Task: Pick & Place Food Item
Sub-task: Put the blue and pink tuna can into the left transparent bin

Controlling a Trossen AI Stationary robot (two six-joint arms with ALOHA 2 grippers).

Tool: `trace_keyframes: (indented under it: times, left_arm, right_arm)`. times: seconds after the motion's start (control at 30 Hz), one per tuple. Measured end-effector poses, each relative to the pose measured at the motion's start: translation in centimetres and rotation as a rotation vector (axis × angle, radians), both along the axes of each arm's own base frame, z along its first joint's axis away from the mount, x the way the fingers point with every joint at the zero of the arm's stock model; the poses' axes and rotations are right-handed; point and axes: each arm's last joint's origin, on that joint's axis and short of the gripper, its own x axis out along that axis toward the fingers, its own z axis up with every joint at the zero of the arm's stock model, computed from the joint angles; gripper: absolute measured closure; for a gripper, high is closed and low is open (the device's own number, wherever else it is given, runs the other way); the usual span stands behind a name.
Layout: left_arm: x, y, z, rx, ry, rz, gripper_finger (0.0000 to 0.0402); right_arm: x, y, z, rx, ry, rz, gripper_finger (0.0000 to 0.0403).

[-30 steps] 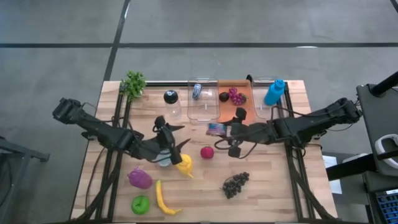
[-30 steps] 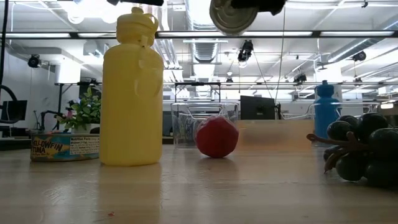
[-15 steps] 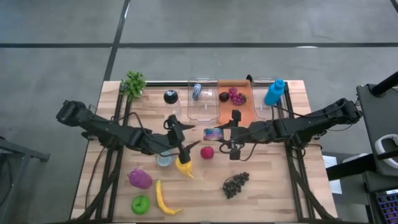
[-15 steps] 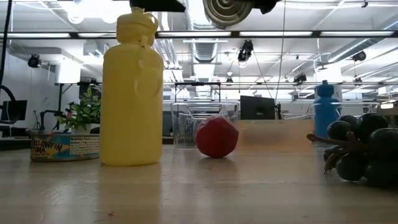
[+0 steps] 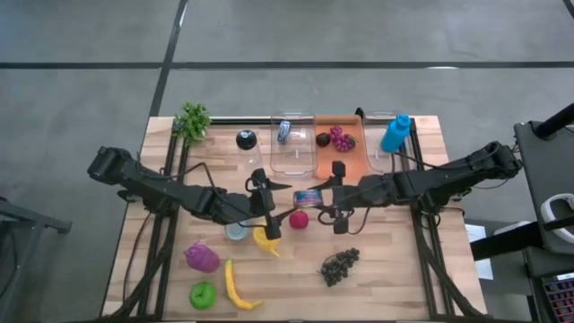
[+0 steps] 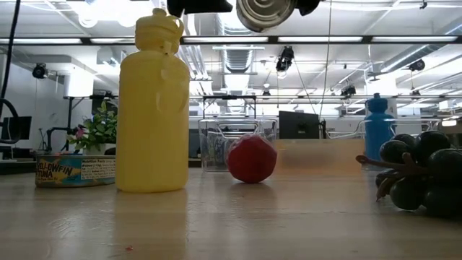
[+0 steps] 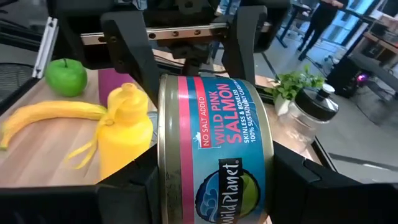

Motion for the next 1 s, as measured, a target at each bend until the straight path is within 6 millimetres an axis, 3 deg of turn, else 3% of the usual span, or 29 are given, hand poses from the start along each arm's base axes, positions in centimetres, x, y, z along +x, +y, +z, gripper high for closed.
trace_keyframes:
  times: [0.27,0.63,0.8,1.0]
  left_arm:
    - [0.2,0.0,0.2,-0.043,-0.019,-0.112,0.0098]
    - [1.2,0.2,-0.3,-0.047,-0.053,-0.102,0.0115]
    - [1.7,0.1,-1.0,0.065,-0.014,-0.128,0.0122]
    - [1.7,0.0,-1.0,0.07,-0.013,-0.149,0.0146]
  right_arm:
    - [0.0,0.1,0.0,-0.013,-0.003,0.028,0.022]
    - [0.1,0.2,0.2,-0.002,-0.015,0.065,0.022]
    - [0.1,0.2,0.2,-0.003,-0.014,0.063,0.0219]
    - [0.1,0.2,0.2,-0.001,-0.015,0.062,0.022]
